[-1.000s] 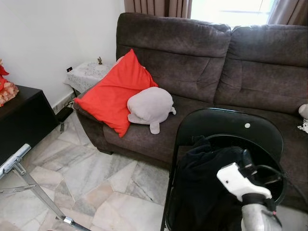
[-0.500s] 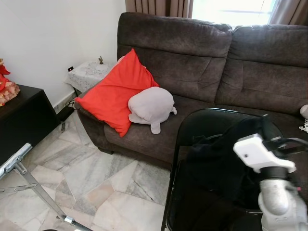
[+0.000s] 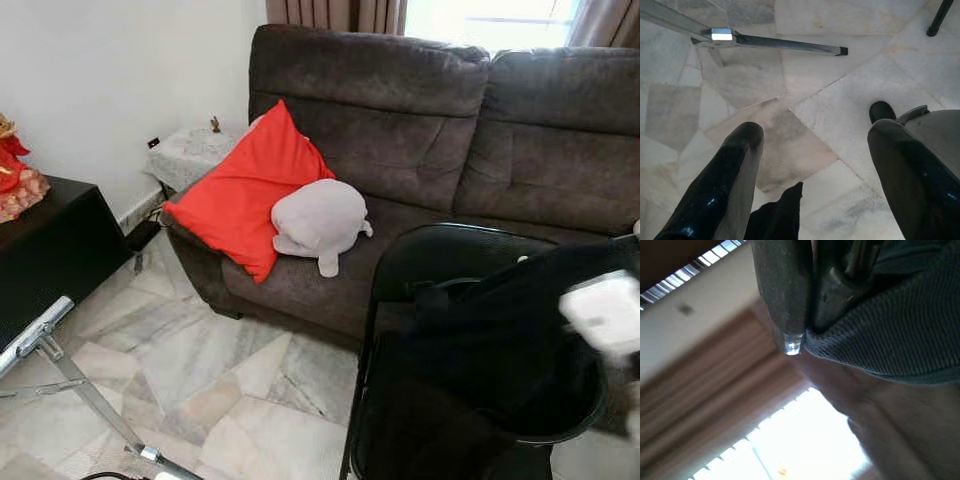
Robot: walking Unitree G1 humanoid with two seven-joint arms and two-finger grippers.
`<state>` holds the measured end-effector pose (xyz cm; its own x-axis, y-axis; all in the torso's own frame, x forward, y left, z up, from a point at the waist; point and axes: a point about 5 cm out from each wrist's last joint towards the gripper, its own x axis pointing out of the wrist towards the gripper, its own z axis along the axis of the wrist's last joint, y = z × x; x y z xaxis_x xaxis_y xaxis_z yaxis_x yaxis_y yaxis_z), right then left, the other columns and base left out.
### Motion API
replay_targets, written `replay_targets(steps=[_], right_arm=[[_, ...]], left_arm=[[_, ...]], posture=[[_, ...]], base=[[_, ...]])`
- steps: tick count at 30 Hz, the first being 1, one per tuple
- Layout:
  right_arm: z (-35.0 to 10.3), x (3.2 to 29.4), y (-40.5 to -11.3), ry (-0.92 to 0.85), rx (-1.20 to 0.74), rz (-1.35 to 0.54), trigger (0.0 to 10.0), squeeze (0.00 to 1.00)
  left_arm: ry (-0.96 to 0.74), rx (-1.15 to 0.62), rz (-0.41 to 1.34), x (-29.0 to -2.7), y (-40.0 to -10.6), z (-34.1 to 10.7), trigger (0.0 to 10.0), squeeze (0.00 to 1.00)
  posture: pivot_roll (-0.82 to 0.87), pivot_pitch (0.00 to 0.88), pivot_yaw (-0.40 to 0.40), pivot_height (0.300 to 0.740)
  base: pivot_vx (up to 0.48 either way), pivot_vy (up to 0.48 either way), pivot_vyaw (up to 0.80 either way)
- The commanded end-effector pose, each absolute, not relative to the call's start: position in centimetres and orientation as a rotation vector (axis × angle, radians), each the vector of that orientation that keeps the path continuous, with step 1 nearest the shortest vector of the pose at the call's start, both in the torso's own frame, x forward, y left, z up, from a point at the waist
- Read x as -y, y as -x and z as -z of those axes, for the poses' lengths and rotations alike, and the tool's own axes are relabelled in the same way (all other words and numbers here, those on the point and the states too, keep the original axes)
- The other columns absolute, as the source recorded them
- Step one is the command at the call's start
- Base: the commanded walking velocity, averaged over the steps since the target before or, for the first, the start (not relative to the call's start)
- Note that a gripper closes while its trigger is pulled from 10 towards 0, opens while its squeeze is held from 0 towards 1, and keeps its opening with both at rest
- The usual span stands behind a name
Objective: Hang hanger
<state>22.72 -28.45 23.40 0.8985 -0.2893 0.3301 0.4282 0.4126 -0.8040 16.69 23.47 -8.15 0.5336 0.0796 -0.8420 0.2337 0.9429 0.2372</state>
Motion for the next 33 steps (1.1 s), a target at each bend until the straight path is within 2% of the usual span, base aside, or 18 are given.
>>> replay_targets(steps=[1, 4, 8, 10, 11, 12, 15, 17, 18, 20, 33], right_arm=[[-25.0, 30.3, -21.8, 1.023, 0.158, 0.559, 0.0, 0.00], [-25.6, 31.2, -21.9, 1.039, 0.154, 0.572, 0.0, 0.00], [-25.9, 30.4, -22.9, 1.044, 0.170, 0.480, 0.0, 0.00], [-25.2, 28.8, -24.1, 1.006, 0.168, 0.319, 0.0, 0.00], [-22.9, 26.1, -25.5, 1.004, 0.122, 0.075, 0.0, 0.00], [-21.8, 25.1, -25.8, 1.033, 0.100, -0.016, 0.0, 0.00], [-20.2, 24.0, -26.0, 1.065, 0.055, -0.122, 0.0, 0.00], [-17.6, 22.5, -26.1, 1.013, -0.014, -0.255, 0.0, 0.00], [-17.6, 22.5, -26.1, 1.013, -0.014, -0.255, 0.0, 0.00], [-15.0, 21.3, -25.7, 1.030, -0.100, -0.402, 0.0, 0.00], [-13.7, 17.8, -24.5, 0.994, -0.120, -0.646, 0.0, 0.00]], left_arm=[[-0.355, -1.019, 0.094, -23.6, -16.8, 8.1, 10.0, 0.00], [-0.354, -1.015, 0.092, -23.6, -16.9, 8.1, 10.0, 0.00], [-0.352, -1.014, 0.088, -23.6, -16.9, 8.1, 10.0, 0.00], [-0.352, -1.014, 0.087, -23.6, -16.9, 8.1, 10.0, 0.00], [-0.349, -1.014, 0.085, -23.5, -16.9, 8.1, 10.0, 0.00], [-0.348, -1.015, 0.083, -23.5, -16.8, 8.1, 10.0, 0.00], [-0.343, -1.016, 0.078, -23.5, -16.8, 8.2, 10.0, 0.00], [-0.335, -1.020, 0.073, -23.5, -16.6, 8.2, 10.0, 0.00], [-0.335, -1.020, 0.073, -23.5, -16.6, 8.2, 10.0, 0.00], [-0.331, -1.026, 0.074, -23.4, -16.5, 8.3, 10.0, 0.00], [-0.328, -1.038, 0.076, -23.4, -16.2, 8.4, 10.0, 0.00]], posture=[[-0.11, 0.000, 0.079, 0.740], [-0.10, 0.000, 0.078, 0.740], [-0.10, 0.000, 0.077, 0.740], [-0.09, 0.000, 0.072, 0.740], [-0.09, 0.000, 0.067, 0.740], [-0.08, 0.000, 0.064, 0.740], [-0.07, 0.000, 0.057, 0.740], [-0.05, 0.000, 0.050, 0.740], [-0.05, 0.000, 0.050, 0.740], [-0.05, 0.000, 0.045, 0.740], [-0.05, 0.000, 0.041, 0.740]], base=[[0.000, 0.000, 0.00], [0.000, 0.000, 0.00], [0.000, 0.000, 0.00], [0.000, 0.000, 0.00], [0.000, 0.000, 0.00], [0.000, 0.000, 0.00], [0.000, 0.000, 0.00], [0.000, 0.000, 0.00], [0.000, 0.000, 0.00], [0.000, 0.000, 0.00], [0.000, 0.000, 0.00]])
